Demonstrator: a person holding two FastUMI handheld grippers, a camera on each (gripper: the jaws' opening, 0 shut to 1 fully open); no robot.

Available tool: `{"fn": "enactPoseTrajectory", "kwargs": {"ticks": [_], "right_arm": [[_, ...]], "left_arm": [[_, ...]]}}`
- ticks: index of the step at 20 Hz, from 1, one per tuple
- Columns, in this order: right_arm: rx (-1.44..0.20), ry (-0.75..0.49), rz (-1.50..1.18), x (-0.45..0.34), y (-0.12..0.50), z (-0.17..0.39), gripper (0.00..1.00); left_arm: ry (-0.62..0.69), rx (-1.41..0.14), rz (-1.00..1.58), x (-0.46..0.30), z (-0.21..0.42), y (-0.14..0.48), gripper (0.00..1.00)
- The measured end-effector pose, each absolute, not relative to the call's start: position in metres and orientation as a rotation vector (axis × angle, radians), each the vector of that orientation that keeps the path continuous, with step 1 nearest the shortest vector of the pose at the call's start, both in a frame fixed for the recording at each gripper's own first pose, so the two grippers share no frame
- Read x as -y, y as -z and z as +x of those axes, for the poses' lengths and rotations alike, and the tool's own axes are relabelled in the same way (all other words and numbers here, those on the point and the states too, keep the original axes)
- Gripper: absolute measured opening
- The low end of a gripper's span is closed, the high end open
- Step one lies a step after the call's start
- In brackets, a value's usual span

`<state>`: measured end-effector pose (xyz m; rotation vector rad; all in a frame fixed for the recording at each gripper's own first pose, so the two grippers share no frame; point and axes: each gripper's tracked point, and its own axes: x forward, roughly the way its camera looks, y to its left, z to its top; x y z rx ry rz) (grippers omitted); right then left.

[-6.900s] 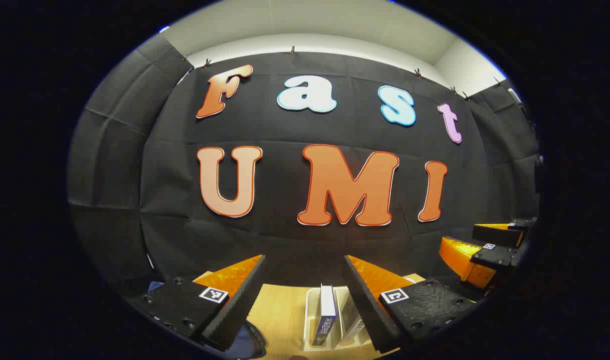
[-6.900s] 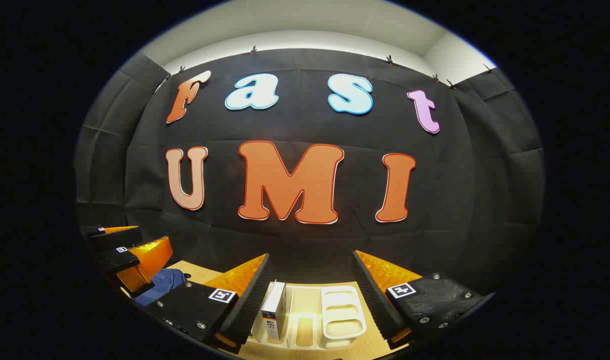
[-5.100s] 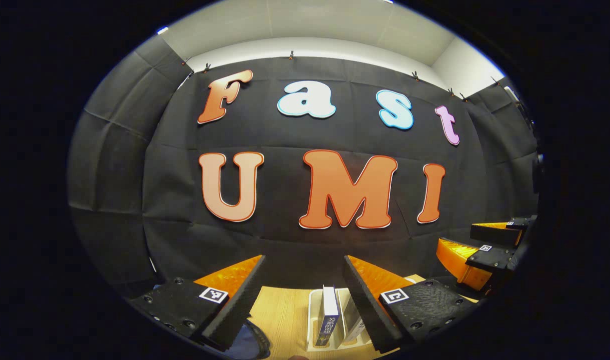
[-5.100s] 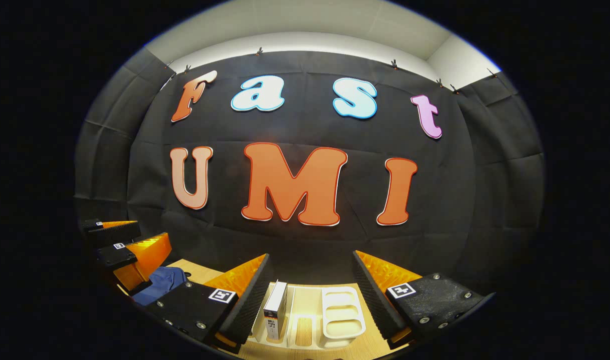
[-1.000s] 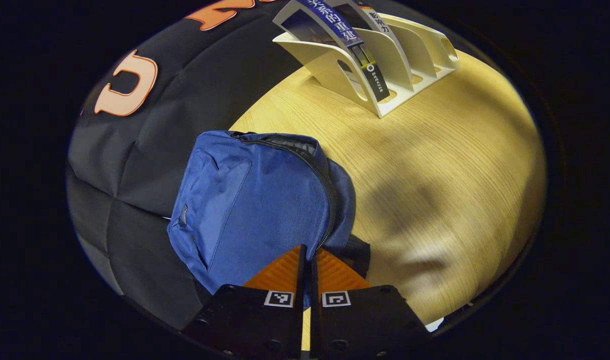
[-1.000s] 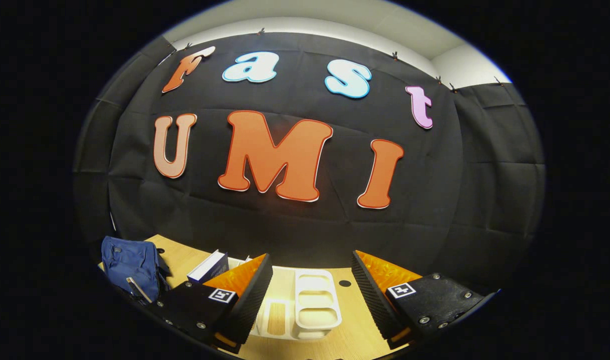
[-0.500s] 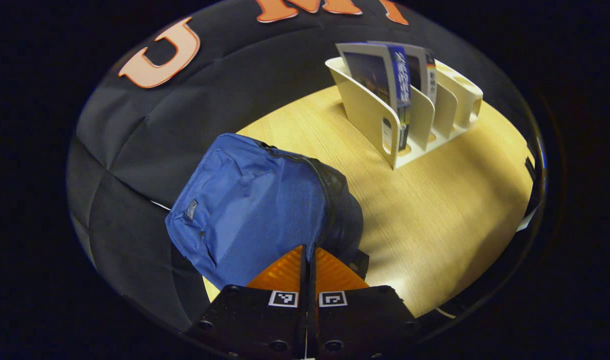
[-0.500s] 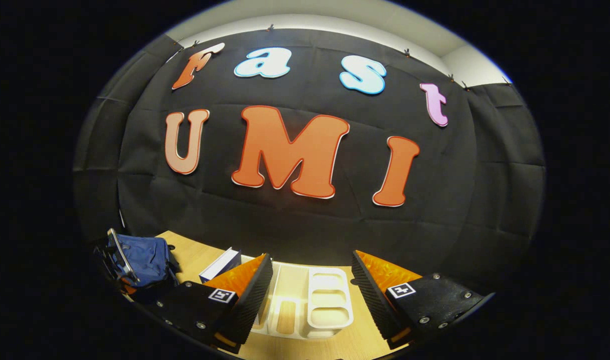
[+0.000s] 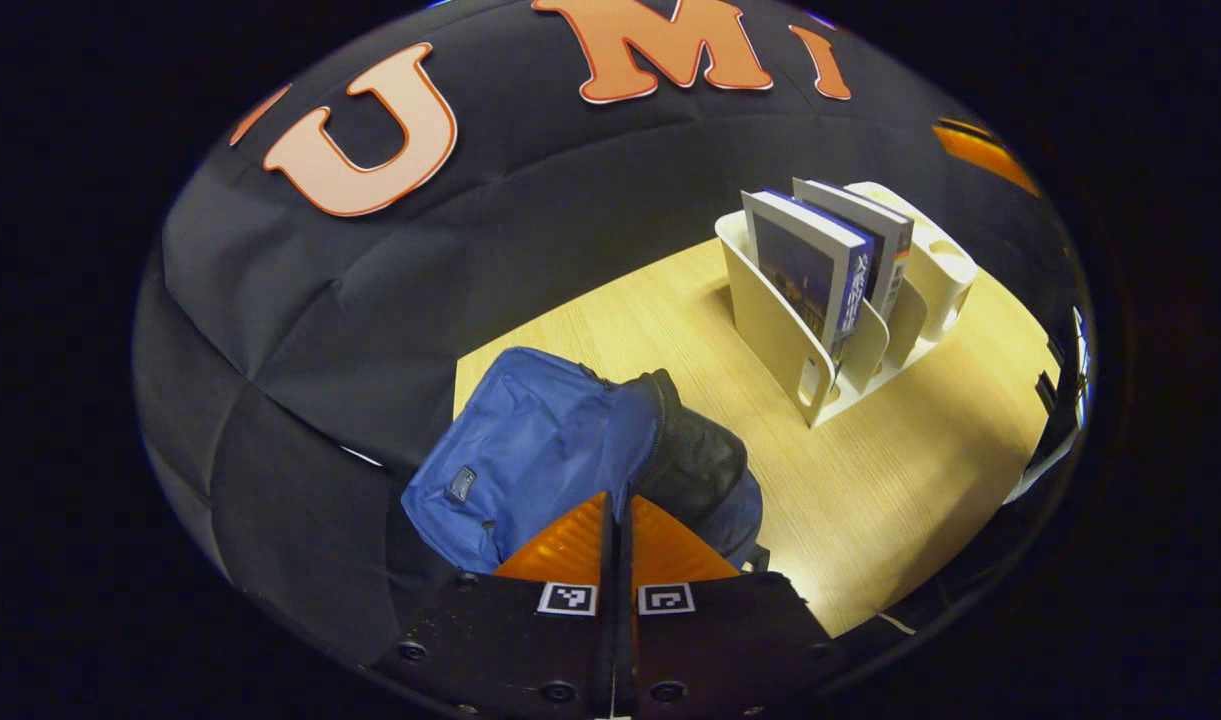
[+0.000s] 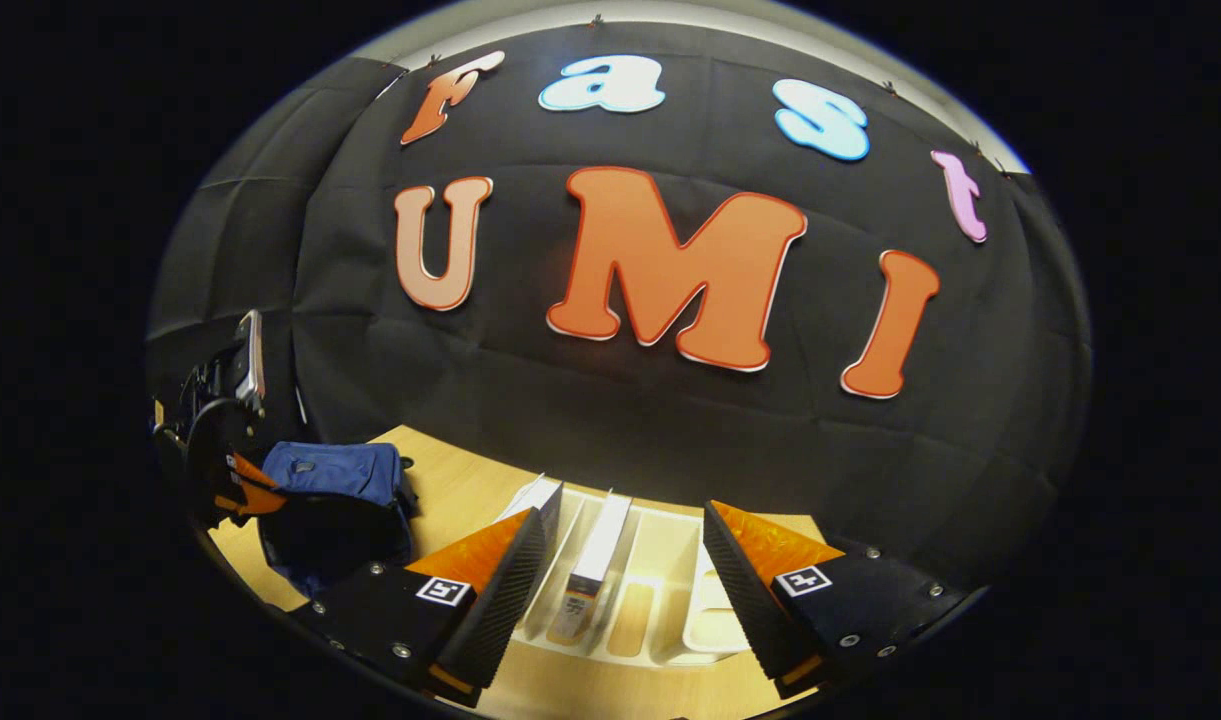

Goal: Open the schoolbag, grab two books from the bookshelf and put them into the schoolbag.

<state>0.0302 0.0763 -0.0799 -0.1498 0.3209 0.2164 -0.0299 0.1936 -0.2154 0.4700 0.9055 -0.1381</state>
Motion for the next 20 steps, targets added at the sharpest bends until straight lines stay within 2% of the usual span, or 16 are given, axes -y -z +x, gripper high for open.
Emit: {"fn": "enactPoseTrajectory", "kwargs": {"ticks": [7,12,20], "right_arm": [[-0.510,-0.288,-0.114,-0.116,0.105,0.060,0.95],[-0.737,-0.267,0.014,-0.128,0.134,0.082,0.95],[-0.941,-0.231,-0.037,-0.163,0.173,0.112,0.95]], "left_arm": [[0.153,-0.843,0.427,-0.219,0.009,0.168,0.01],[0.166,-0.816,0.388,-0.229,0.034,0.144,0.01],[0.261,-0.816,0.334,-0.218,0.047,0.140,0.01]]}}
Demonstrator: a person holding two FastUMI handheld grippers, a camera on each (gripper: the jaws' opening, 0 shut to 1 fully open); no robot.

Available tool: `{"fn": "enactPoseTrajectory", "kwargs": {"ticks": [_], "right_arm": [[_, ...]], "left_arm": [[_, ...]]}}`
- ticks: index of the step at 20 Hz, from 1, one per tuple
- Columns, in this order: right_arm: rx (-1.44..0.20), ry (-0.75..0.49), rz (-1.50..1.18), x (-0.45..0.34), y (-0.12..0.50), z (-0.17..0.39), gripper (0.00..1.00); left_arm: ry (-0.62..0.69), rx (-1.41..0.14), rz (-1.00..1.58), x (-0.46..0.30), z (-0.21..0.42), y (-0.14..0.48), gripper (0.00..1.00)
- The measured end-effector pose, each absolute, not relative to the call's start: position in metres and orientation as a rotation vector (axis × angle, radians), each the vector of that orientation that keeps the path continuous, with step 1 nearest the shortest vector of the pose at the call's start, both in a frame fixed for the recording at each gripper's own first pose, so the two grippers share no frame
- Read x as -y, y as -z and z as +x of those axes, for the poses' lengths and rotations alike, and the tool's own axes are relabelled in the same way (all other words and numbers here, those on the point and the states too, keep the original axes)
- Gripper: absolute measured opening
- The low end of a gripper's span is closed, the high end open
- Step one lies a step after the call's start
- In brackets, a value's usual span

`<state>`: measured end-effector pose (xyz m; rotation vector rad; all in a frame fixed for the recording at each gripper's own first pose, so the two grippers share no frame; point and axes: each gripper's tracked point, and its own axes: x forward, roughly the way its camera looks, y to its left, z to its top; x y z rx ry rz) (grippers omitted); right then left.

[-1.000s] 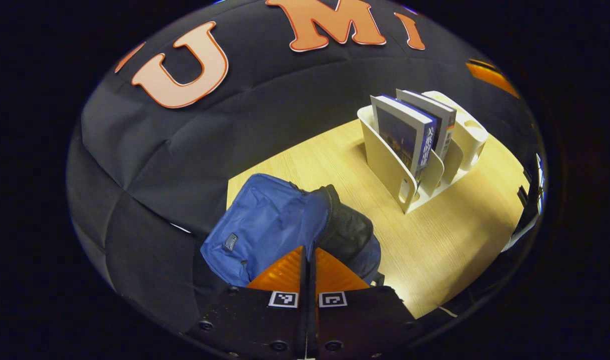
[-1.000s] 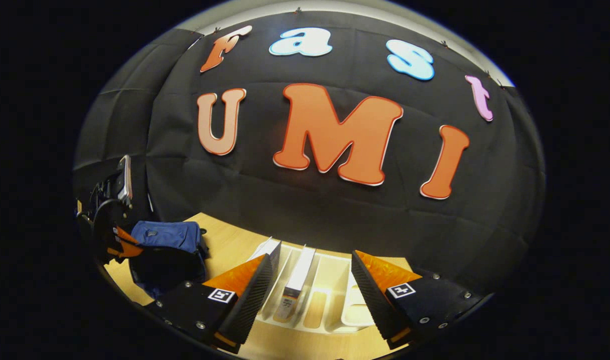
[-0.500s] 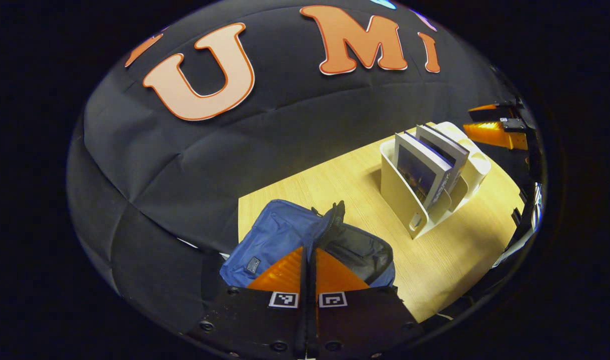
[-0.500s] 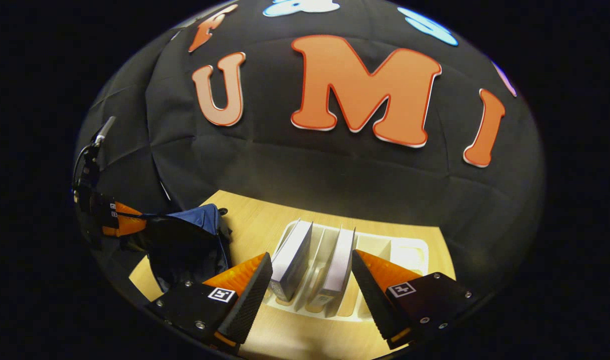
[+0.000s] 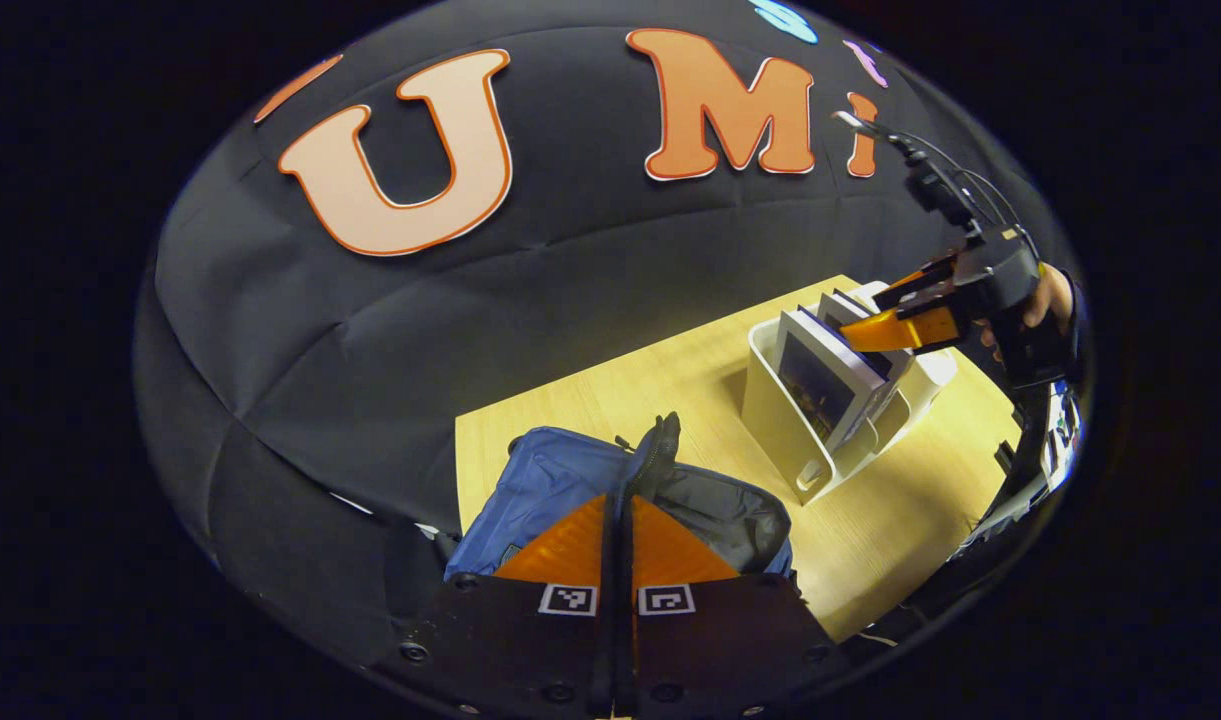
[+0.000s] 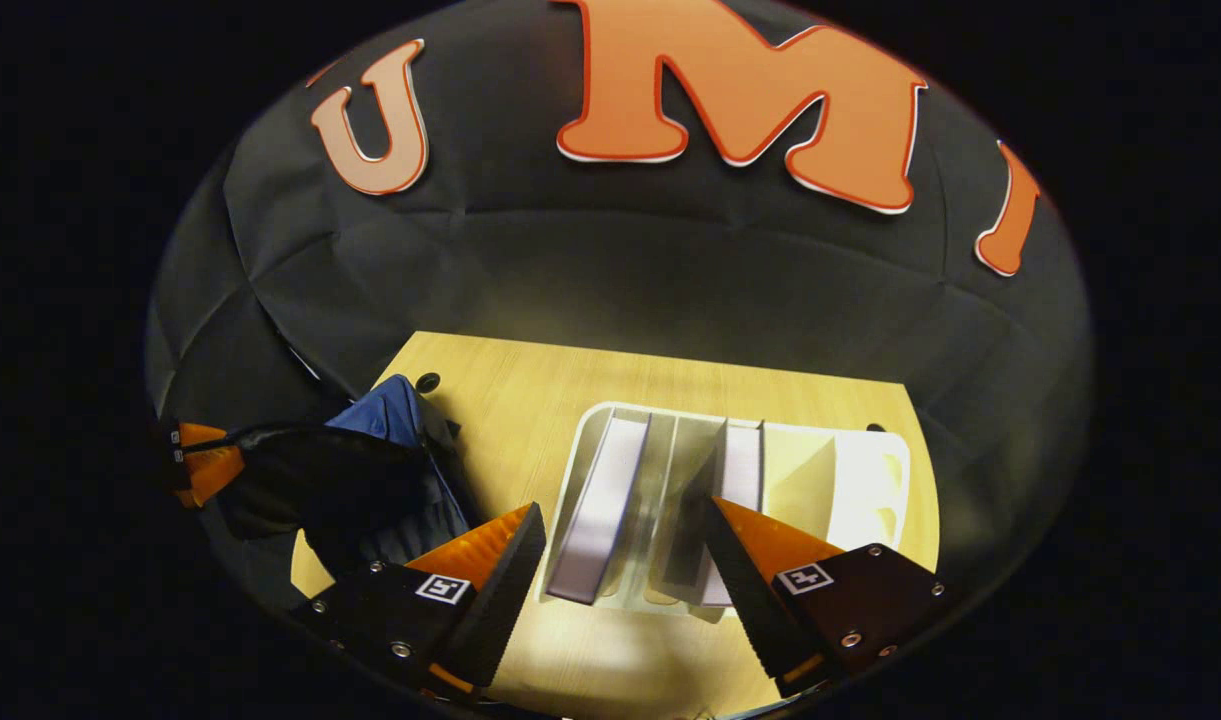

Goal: Open the schoolbag, grab two books from the bookshelf and put them into the schoolbag.

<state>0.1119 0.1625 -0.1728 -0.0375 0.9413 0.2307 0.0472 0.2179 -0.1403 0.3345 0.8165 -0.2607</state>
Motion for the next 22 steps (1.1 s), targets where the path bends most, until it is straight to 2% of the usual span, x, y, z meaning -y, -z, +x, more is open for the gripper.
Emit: {"fn": "enactPoseTrajectory", "kwargs": {"ticks": [5,7,8,9,10,11,12,16,17,18,19,20,22], "right_arm": [[-1.055,-0.170,-0.051,-0.170,0.198,0.126,0.91],[-1.138,-0.139,-0.005,-0.173,0.210,0.127,0.82],[-1.171,-0.123,0.020,-0.175,0.218,0.128,0.75],[-1.195,-0.107,0.040,-0.176,0.221,0.128,0.61],[-1.217,-0.091,0.047,-0.174,0.223,0.129,0.59],[-1.236,-0.075,0.057,-0.175,0.225,0.129,0.45],[-1.261,-0.060,0.060,-0.174,0.225,0.129,0.41],[-1.336,-0.045,0.053,-0.170,0.225,0.122,0.33],[-1.352,-0.047,0.053,-0.171,0.224,0.118,0.32],[-1.356,-0.066,0.057,-0.171,0.220,0.117,0.30],[-1.364,-0.080,0.065,-0.170,0.218,0.114,0.38],[-1.363,-0.086,0.077,-0.169,0.213,0.113,0.29],[-1.350,-0.094,0.089,-0.163,0.201,0.113,0.28]], "left_arm": [[0.310,-0.813,0.322,-0.219,0.055,0.147,0.01],[0.327,-0.808,0.322,-0.219,0.058,0.149,0.01],[0.337,-0.807,0.319,-0.218,0.059,0.150,0.01],[0.343,-0.803,0.312,-0.218,0.059,0.152,0.01],[0.348,-0.803,0.304,-0.217,0.059,0.154,0.01],[0.353,-0.802,0.295,-0.218,0.058,0.155,0.01],[0.356,-0.804,0.289,-0.218,0.058,0.157,0.01],[0.365,-0.802,0.259,-0.219,0.056,0.160,0.01],[0.367,-0.803,0.254,-0.219,0.055,0.160,0.06],[0.368,-0.801,0.252,-0.219,0.055,0.161,0.01],[0.369,-0.802,0.248,-0.219,0.054,0.161,0.01],[0.369,-0.803,0.245,-0.218,0.053,0.160,0.01],[0.372,-0.803,0.245,-0.216,0.051,0.163,0.01]]}}
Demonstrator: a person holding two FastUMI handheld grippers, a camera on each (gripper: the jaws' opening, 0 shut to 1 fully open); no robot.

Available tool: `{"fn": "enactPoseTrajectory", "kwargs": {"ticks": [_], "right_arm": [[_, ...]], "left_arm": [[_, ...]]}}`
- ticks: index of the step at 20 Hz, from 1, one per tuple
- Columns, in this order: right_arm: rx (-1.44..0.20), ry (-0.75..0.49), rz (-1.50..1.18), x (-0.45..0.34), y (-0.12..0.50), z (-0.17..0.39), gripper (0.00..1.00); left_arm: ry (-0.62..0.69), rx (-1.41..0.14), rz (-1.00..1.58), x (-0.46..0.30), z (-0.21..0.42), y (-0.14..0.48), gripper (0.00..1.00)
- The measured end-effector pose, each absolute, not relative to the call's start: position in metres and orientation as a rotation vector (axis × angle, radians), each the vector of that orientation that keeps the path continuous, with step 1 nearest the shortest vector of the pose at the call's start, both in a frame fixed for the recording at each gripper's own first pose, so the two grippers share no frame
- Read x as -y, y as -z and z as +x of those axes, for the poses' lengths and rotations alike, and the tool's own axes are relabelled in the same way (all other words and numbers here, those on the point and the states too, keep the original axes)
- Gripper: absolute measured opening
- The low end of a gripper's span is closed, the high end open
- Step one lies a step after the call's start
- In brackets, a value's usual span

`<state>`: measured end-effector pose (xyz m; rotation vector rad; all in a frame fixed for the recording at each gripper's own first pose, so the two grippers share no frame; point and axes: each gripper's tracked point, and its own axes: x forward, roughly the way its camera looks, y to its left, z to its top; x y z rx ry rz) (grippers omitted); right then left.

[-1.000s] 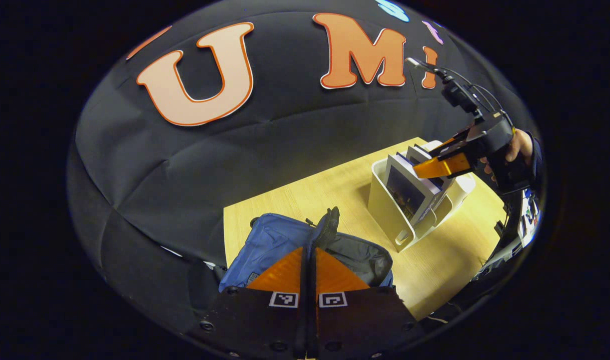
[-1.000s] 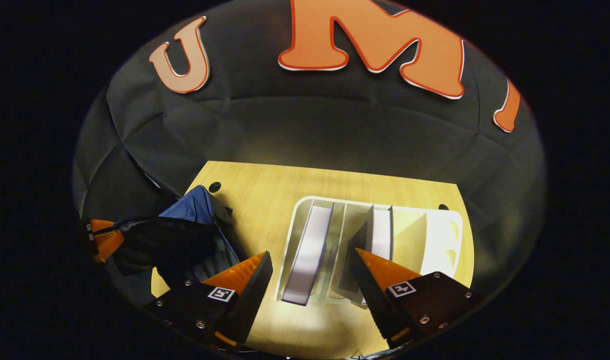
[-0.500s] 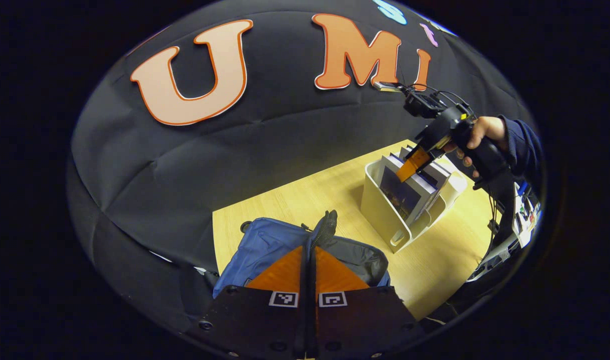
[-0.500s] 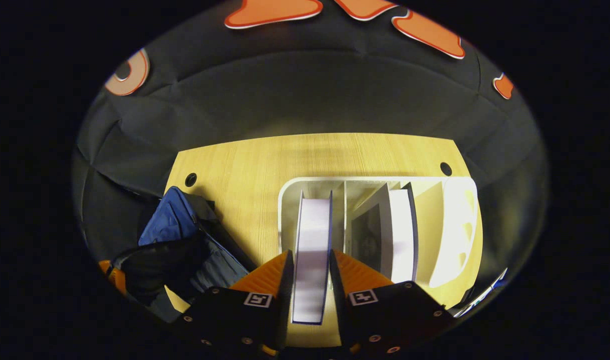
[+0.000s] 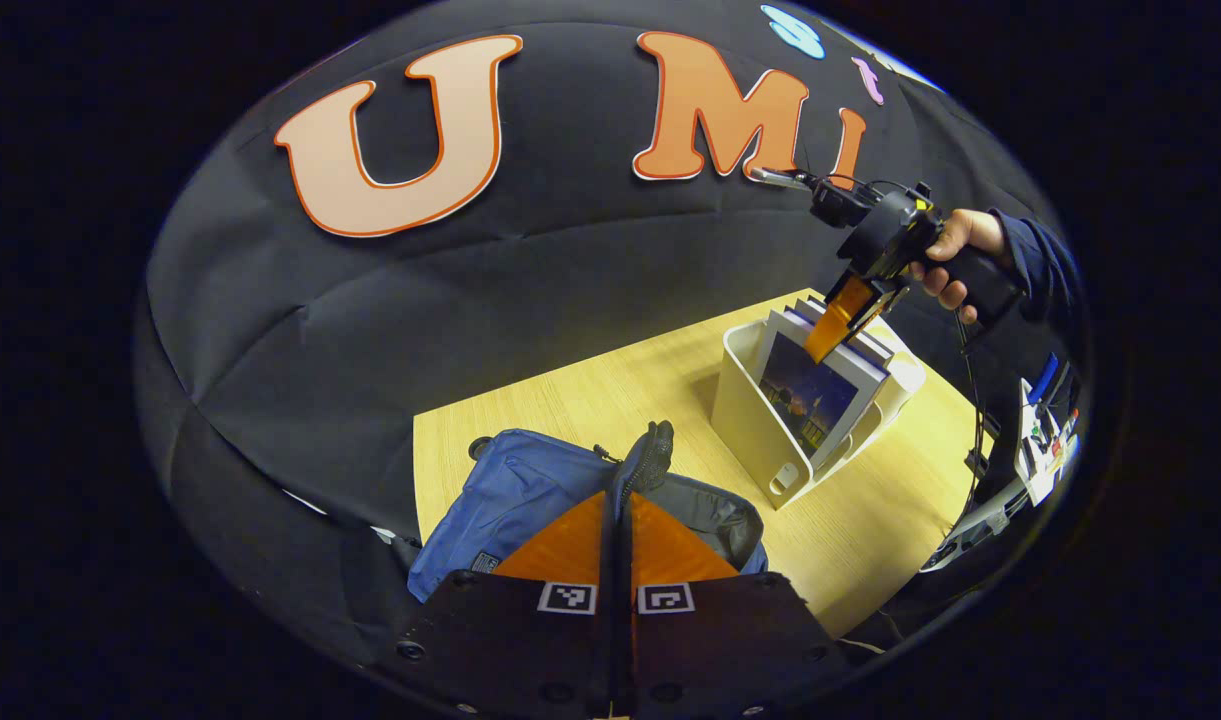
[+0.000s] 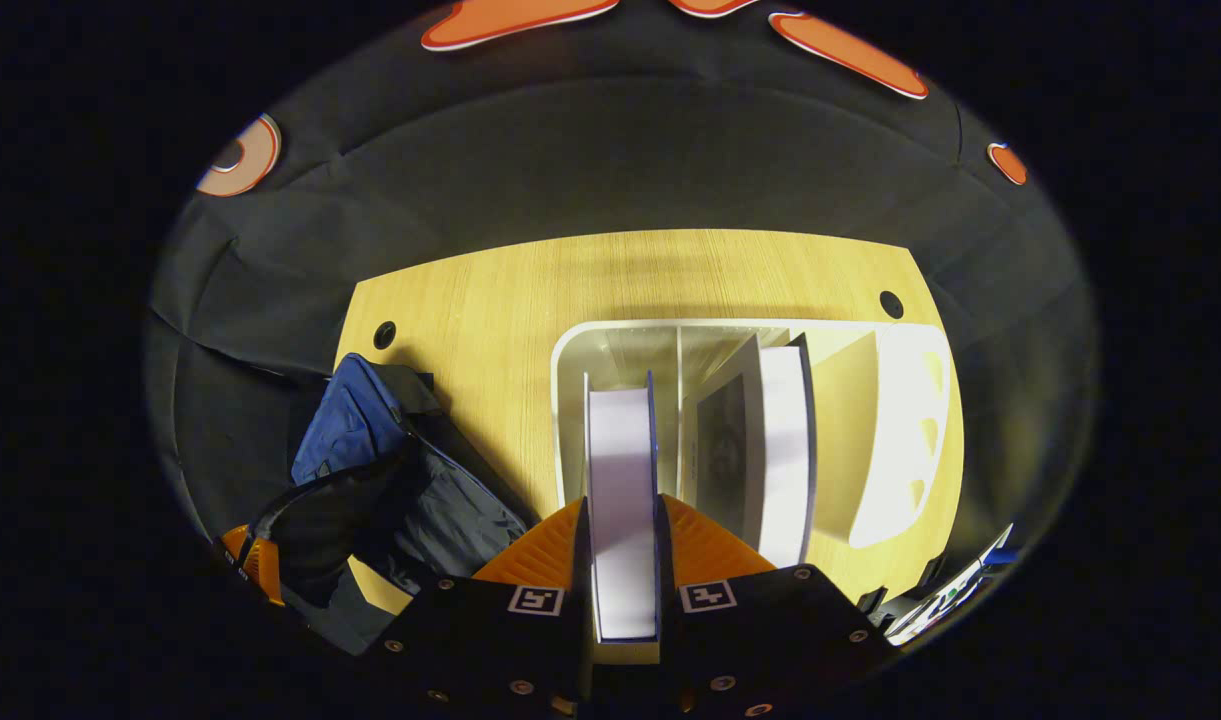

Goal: Open the schoolbag, grab two books from the bookshelf and put them into the schoolbag.

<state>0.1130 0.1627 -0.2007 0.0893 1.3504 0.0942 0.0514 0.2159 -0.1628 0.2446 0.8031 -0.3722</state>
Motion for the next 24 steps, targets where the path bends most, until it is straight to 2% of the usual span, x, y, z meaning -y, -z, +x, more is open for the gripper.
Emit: {"fn": "enactPoseTrajectory", "kwargs": {"ticks": [7,8,9,10,11,12,16,24], "right_arm": [[-1.255,-0.137,0.169,-0.131,0.133,0.107,0.25],[-1.243,-0.143,0.195,-0.126,0.124,0.105,0.25],[-1.228,-0.149,0.222,-0.122,0.116,0.103,0.24],[-1.213,-0.158,0.250,-0.118,0.106,0.102,0.24],[-1.197,-0.168,0.278,-0.115,0.097,0.098,0.24],[-1.175,-0.178,0.304,-0.112,0.089,0.096,0.24],[-1.091,-0.225,0.453,-0.110,0.061,0.083,0.24],[-1.040,-0.343,0.663,-0.138,0.063,0.059,0.23]], "left_arm": [[0.373,-0.805,0.258,-0.214,0.048,0.160,0.01],[0.374,-0.805,0.260,-0.213,0.047,0.160,0.06],[0.373,-0.804,0.262,-0.213,0.047,0.160,0.06],[0.374,-0.807,0.263,-0.213,0.047,0.160,0.01],[0.371,-0.808,0.263,-0.214,0.047,0.159,0.06],[0.368,-0.811,0.262,-0.214,0.047,0.159,0.01],[0.355,-0.813,0.260,-0.216,0.050,0.158,0.01],[0.339,-0.843,0.271,-0.221,0.059,0.147,0.01]]}}
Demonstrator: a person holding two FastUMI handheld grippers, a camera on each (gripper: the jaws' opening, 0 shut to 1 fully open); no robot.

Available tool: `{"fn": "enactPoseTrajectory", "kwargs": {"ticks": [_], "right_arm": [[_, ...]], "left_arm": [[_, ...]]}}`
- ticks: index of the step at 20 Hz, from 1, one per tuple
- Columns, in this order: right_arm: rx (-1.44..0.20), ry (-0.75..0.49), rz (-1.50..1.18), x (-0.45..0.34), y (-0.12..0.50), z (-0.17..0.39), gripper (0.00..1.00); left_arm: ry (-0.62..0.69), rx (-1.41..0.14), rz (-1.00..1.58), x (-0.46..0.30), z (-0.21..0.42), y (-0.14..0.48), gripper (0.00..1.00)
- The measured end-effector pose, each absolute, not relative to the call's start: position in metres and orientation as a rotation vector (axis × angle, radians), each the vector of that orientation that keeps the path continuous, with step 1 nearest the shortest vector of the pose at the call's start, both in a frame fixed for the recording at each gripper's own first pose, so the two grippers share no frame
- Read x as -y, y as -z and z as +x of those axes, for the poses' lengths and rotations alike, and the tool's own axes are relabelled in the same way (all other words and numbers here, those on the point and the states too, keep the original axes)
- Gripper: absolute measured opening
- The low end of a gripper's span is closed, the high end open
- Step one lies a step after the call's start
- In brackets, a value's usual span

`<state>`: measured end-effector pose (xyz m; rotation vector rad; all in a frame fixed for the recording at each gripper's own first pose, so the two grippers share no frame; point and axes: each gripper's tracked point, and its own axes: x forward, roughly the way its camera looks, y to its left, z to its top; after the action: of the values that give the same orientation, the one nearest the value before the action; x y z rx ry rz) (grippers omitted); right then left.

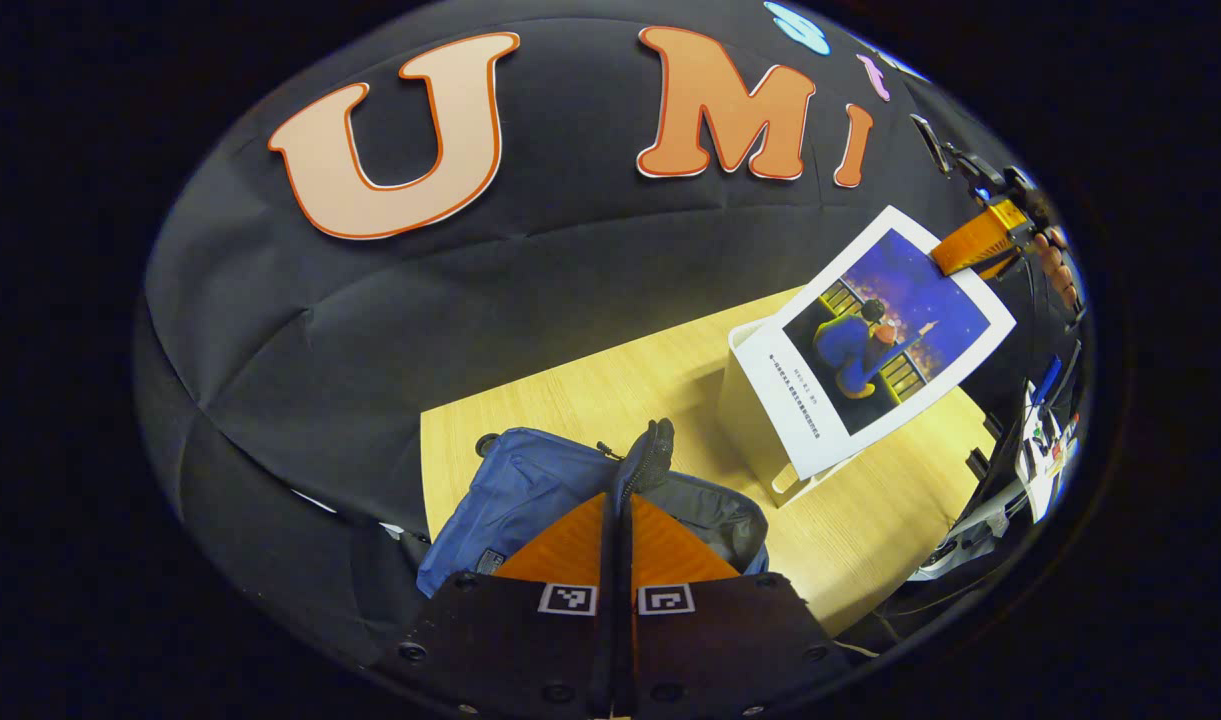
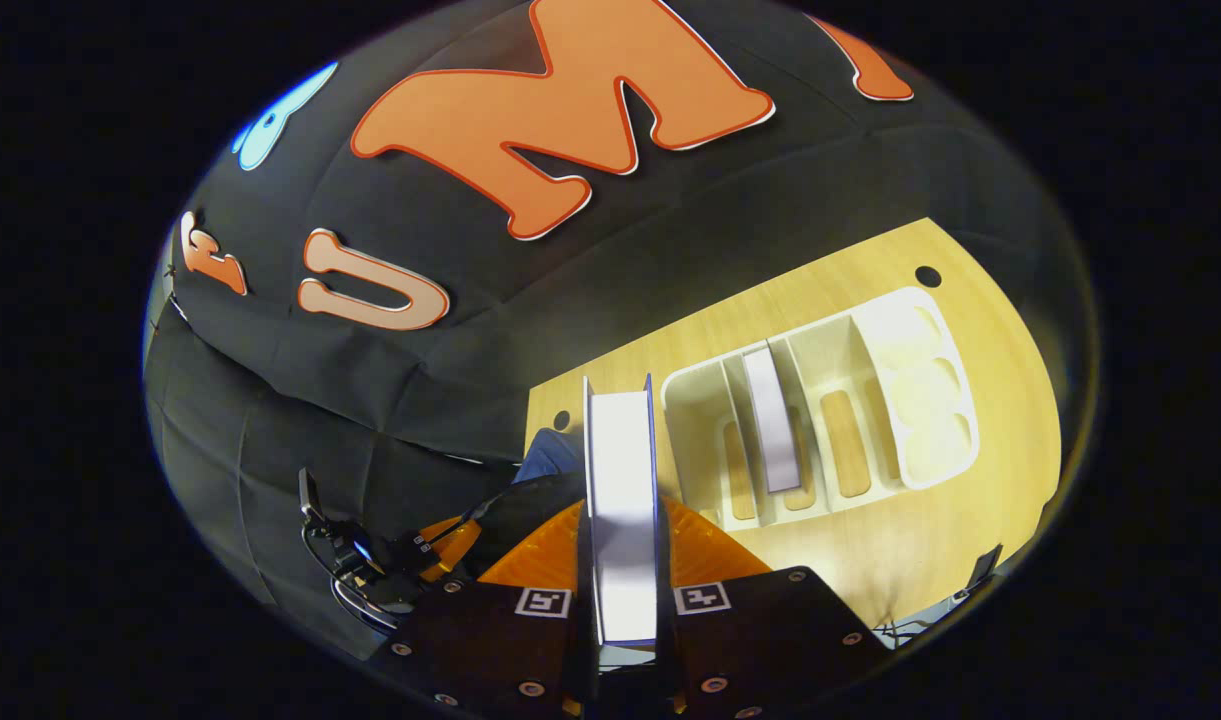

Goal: Open the schoolbag, grab two books from the bookshelf and put them into the schoolbag.

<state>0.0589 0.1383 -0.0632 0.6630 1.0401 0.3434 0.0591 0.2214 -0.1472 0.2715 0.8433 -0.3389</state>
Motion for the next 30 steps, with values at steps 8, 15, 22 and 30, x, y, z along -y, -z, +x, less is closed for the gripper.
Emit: {"fn": "enactPoseTrajectory", "kwargs": {"ticks": [8,15,22,30], "right_arm": [[-1.074,-0.416,0.850,-0.200,0.107,0.023,0.22],[-1.119,-0.375,0.942,-0.251,0.168,-0.012,0.22],[-1.094,-0.276,1.072,-0.304,0.208,-0.016,0.22],[-1.043,-0.266,1.073,-0.368,0.247,-0.009,0.22]], "left_arm": [[0.338,-0.860,0.278,-0.224,0.066,0.148,0.01],[0.338,-0.872,0.265,-0.224,0.064,0.150,0.01],[0.355,-0.896,0.249,-0.216,0.055,0.151,0.01],[0.431,-0.888,0.258,-0.202,0.037,0.153,0.01]]}}
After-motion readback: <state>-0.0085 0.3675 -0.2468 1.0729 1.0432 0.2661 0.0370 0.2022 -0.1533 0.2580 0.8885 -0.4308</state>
